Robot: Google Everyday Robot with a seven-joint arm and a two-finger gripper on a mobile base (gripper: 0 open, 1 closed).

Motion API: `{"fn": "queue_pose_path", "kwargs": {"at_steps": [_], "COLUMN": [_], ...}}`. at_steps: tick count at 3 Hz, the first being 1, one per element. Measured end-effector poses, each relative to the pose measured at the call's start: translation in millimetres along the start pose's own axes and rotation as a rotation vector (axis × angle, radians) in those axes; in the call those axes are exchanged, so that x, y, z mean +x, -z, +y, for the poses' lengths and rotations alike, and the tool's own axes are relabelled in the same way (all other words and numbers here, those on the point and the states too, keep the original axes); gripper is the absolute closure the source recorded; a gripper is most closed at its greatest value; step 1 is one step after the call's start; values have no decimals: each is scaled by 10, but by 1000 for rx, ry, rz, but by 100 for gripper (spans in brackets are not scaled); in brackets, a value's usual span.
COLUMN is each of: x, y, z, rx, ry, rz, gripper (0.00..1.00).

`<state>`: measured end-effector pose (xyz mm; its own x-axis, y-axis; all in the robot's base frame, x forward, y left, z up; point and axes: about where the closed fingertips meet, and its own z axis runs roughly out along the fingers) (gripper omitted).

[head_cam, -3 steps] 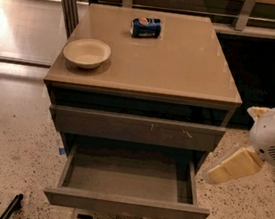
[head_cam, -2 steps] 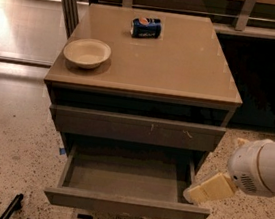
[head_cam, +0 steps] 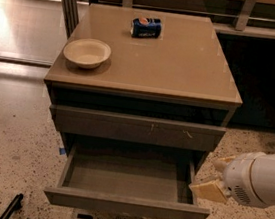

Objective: Close middle drawer

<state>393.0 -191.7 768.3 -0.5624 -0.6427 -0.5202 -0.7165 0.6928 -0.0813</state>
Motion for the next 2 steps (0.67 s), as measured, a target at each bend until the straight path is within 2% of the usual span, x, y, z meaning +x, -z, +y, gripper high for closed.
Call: {"fn": "queue_pose_path", "kwargs": {"at_steps": [1, 2], "x": [0, 90], "y": [0, -146], "z": [0, 55], "rx": [0, -7], "ry": [0, -12], "rz": [0, -4], "gripper": [65, 89]}}
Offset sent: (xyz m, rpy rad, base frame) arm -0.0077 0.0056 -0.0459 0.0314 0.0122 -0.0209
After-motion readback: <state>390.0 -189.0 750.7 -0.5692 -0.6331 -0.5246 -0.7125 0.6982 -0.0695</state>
